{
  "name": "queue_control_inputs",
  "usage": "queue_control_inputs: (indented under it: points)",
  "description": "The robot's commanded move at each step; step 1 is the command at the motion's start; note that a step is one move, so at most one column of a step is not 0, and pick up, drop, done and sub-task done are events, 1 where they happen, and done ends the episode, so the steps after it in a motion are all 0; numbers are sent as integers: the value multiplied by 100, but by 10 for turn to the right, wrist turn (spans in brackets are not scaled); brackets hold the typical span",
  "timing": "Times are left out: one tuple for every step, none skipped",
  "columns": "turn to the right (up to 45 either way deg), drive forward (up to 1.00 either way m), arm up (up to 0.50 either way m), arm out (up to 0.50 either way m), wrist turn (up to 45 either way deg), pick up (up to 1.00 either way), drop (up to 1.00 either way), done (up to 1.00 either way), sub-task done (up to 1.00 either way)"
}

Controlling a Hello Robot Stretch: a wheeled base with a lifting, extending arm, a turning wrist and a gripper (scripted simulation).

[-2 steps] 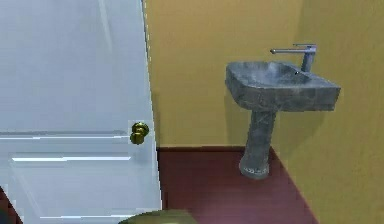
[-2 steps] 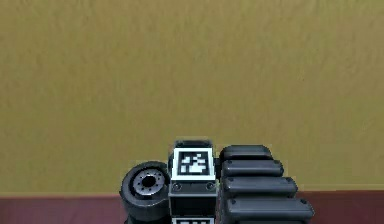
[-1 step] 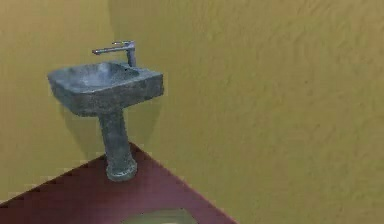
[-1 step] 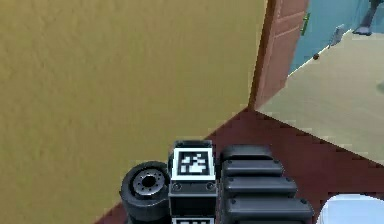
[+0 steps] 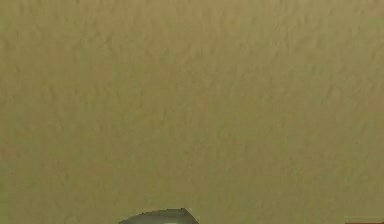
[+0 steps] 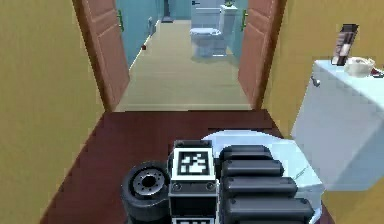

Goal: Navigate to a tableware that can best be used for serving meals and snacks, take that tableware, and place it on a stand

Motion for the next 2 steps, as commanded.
queue_control_inputs:
  points:
    - [450,0,0,0,0,0,0,0,0]
    - [60,0,0,0,0,0,0,0,0]
